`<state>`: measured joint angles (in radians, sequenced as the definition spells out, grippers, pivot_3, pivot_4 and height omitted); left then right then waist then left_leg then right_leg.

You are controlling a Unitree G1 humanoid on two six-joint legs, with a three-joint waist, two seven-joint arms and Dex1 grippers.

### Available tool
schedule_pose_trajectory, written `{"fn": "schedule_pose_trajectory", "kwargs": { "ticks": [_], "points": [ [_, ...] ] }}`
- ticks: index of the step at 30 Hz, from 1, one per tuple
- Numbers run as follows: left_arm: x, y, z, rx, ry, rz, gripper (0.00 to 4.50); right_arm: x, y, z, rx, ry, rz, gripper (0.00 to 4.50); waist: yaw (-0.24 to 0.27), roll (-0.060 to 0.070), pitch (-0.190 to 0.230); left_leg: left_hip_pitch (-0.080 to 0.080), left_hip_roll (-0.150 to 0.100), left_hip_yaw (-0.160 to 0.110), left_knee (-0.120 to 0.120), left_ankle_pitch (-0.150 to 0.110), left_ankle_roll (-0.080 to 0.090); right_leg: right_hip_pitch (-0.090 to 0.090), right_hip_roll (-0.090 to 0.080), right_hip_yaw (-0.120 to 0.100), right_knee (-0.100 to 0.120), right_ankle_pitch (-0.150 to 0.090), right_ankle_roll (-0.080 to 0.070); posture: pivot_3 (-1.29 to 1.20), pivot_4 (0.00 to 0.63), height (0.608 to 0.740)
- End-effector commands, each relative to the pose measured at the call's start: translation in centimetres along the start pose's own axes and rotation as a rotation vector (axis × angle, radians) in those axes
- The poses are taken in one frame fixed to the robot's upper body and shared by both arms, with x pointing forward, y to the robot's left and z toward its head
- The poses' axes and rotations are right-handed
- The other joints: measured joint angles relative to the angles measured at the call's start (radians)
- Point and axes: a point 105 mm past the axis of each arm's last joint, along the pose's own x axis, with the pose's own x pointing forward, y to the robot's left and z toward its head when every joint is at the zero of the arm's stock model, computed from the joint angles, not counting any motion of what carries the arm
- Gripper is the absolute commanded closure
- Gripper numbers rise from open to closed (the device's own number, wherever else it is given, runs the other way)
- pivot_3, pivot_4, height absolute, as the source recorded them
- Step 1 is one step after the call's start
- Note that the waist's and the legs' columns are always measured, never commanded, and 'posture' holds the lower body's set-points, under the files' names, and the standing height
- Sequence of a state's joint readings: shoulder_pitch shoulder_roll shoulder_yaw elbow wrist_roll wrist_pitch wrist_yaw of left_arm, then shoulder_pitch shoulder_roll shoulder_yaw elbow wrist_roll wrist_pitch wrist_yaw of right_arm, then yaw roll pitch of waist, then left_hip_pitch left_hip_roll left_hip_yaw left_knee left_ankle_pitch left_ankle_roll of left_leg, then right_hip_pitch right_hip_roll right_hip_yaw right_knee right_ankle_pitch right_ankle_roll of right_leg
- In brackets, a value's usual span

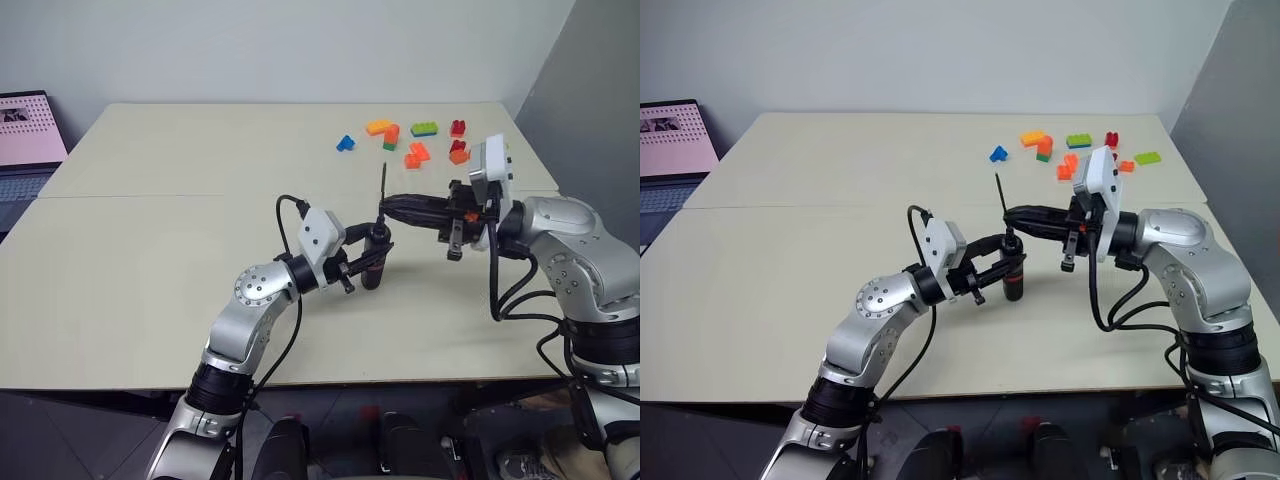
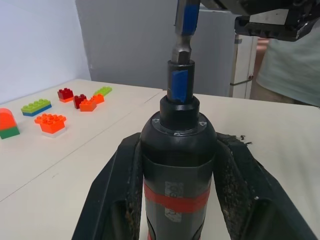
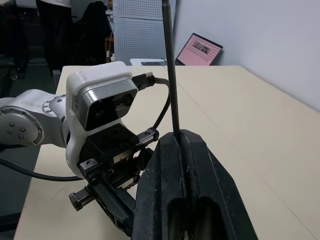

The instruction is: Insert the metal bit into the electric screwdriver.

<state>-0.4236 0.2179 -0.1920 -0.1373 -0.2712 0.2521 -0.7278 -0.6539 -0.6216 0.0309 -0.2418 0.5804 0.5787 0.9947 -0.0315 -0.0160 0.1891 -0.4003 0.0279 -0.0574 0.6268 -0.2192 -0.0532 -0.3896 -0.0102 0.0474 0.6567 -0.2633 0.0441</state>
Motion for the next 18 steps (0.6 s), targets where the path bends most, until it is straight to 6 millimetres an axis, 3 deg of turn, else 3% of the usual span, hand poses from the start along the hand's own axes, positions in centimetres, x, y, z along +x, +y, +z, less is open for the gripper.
{"fn": "schedule_pose_trajectory", "kwargs": {
  "ticks": [1,14,18],
  "points": [
    [0.3,-0.5,0.4,0.008,-0.018,-0.012,2.88,0.2,0.3,-2.5,0.075,0.106,-0.007,4.50,0.000,0.000,0.000,0.000,0.000,0.000,0.000,0.000,0.000,0.000,0.000,0.000,0.000,0.000,0.000,0.00,0.150,0.740],
    [0.4,-0.2,0.4,0.013,-0.022,0.009,2.88,0.0,0.9,-1.8,0.081,0.081,-0.039,4.50,0.000,0.000,0.000,0.000,0.000,0.000,0.000,0.000,0.000,0.000,0.000,0.000,0.000,0.000,0.000,0.00,0.150,0.740],
    [0.4,-0.2,0.4,0.014,-0.022,0.010,2.88,0.0,0.9,-0.3,0.064,0.020,-0.056,4.50,0.000,0.000,0.000,0.000,0.000,0.000,0.000,0.000,0.000,0.000,0.000,0.000,0.000,0.000,0.000,0.00,0.150,0.740]
  ]
}}
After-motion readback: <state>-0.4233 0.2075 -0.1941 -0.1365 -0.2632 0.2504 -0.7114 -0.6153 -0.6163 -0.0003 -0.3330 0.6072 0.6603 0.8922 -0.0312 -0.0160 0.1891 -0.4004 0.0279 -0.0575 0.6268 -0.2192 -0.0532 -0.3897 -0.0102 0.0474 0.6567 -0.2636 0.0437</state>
